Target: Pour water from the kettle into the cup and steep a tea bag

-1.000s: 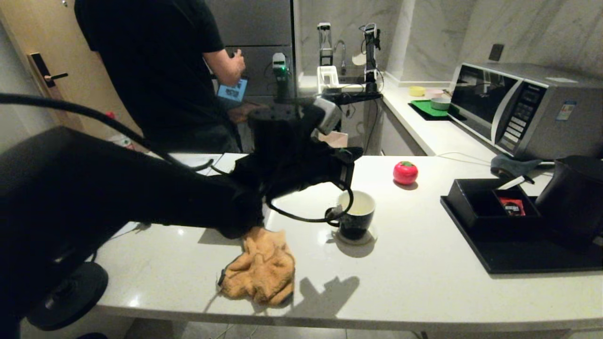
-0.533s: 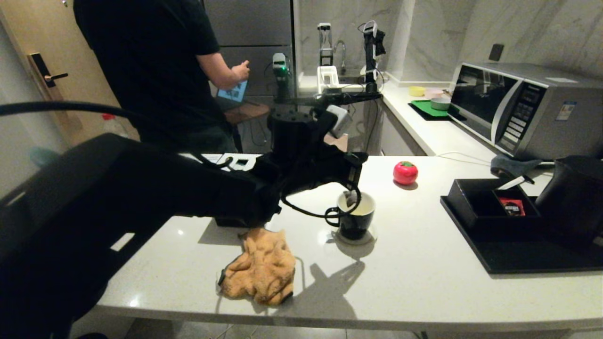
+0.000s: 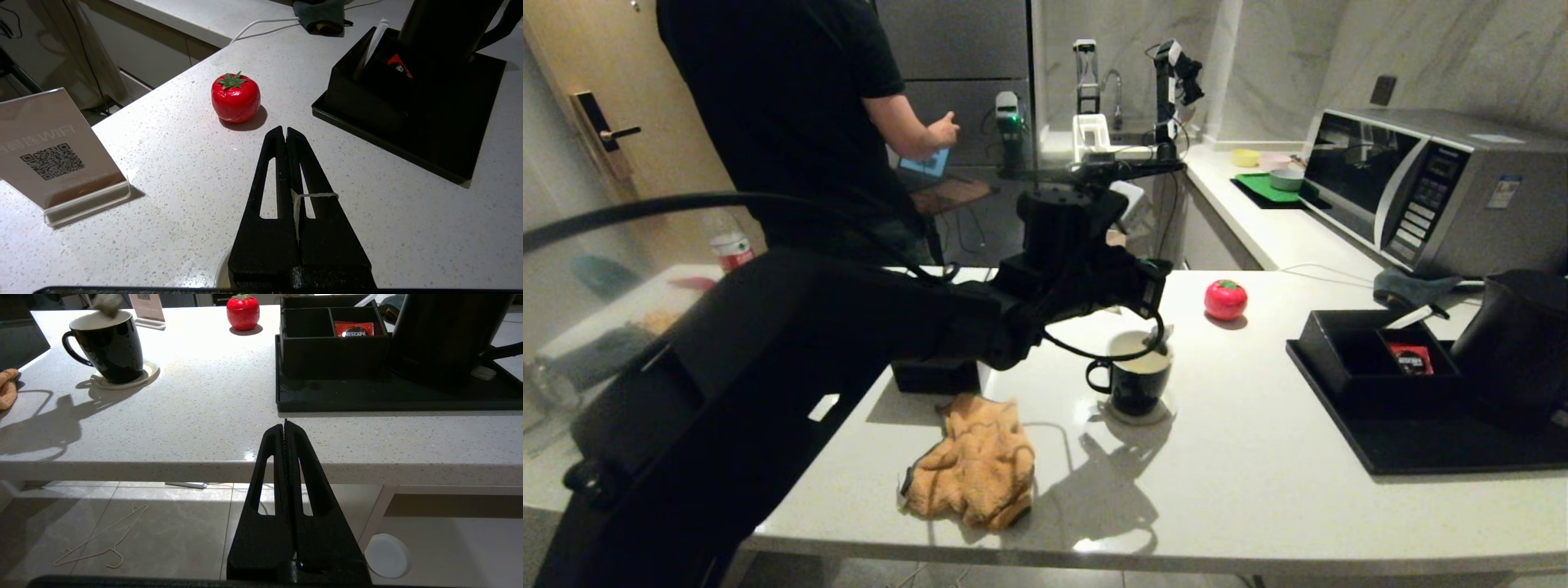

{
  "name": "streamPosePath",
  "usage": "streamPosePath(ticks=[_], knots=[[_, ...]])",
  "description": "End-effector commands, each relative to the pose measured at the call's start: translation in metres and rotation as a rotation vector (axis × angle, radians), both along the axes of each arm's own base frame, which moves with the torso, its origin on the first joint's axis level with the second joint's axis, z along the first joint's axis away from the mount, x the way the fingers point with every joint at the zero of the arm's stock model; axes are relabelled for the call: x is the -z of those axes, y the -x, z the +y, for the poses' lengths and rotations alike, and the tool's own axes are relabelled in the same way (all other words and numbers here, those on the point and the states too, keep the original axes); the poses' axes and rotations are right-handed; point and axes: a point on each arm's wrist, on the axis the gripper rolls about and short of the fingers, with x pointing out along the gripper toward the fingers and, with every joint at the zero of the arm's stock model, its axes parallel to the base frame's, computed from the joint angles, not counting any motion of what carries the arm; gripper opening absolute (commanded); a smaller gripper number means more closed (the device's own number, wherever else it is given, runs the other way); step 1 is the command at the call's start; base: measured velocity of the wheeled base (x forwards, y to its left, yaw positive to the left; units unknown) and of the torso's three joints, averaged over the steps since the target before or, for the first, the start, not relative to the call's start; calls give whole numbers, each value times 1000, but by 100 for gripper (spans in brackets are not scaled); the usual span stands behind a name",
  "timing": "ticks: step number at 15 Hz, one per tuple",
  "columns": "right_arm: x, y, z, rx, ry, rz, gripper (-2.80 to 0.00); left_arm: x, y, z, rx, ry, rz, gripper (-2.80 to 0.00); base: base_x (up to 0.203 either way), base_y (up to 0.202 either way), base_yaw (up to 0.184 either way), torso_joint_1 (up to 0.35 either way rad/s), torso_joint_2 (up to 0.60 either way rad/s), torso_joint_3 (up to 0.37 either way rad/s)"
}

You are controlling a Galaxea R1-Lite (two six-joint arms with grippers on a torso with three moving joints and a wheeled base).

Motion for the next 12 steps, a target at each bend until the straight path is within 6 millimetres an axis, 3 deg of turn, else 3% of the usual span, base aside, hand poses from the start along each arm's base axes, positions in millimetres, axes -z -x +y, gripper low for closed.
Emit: streamPosePath(ticks=[1, 12], knots=[[0, 0, 0, 0, 0, -1, -280, 12, -4, -5, 4, -8, 10, -280, 0, 0, 0, 0, 0, 0], [0, 0, 0, 0, 0, -1, -280, 36, -7, -14, 18, -32, 38, -280, 0, 0, 0, 0, 0, 0]])
